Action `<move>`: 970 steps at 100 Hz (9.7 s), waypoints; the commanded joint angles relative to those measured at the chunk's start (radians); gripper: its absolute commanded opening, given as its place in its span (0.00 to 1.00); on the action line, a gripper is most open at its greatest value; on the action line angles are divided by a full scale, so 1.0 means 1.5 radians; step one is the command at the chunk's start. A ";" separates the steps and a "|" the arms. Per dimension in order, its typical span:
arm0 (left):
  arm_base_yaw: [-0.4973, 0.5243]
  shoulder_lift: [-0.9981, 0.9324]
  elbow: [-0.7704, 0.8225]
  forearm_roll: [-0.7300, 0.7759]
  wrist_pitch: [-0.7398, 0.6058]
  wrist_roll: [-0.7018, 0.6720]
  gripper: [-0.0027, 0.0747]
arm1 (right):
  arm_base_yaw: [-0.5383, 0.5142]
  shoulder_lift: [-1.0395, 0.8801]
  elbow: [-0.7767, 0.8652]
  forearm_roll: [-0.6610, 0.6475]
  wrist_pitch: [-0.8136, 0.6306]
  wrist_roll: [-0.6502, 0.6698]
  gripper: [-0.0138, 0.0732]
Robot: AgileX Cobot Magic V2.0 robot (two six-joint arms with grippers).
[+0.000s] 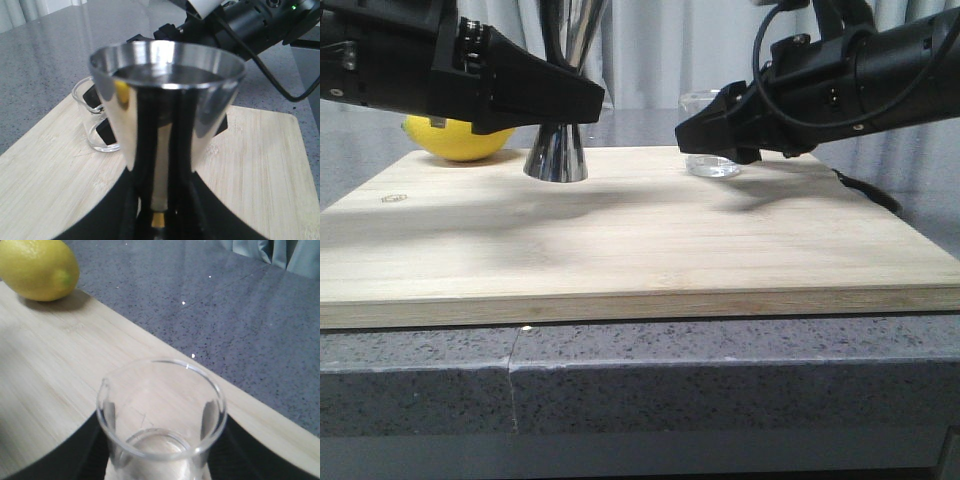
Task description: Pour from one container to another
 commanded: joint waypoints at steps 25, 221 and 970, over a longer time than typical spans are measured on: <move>-0.006 -0.023 -0.020 -0.066 0.042 -0.002 0.06 | -0.005 -0.014 -0.016 0.018 -0.055 -0.008 0.34; -0.002 0.045 -0.037 -0.066 0.123 0.019 0.06 | -0.005 -0.179 -0.065 0.048 -0.050 -0.008 0.86; 0.051 0.090 -0.072 -0.014 0.156 -0.066 0.69 | -0.005 -0.181 -0.065 0.059 -0.060 -0.008 0.86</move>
